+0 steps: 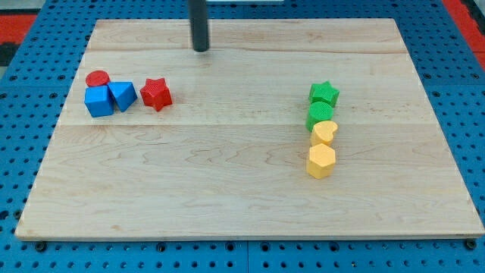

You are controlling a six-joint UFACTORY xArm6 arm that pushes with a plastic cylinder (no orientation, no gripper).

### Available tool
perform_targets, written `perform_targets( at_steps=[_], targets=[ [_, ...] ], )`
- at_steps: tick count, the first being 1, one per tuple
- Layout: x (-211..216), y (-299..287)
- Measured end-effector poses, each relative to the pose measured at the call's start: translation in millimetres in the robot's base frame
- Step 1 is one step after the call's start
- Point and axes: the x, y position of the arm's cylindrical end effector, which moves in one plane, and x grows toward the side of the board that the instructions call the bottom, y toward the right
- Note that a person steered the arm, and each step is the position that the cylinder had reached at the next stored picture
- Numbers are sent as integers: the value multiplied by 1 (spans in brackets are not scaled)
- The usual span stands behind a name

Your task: Move the blue triangle to the top right side of the red star

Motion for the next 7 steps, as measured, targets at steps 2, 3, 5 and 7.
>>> perform_targets(
  at_steps=[2,3,5,7],
  targets=[
    [-2,-134],
    [14,-198],
    [81,-170],
    [128,-132]
  ],
)
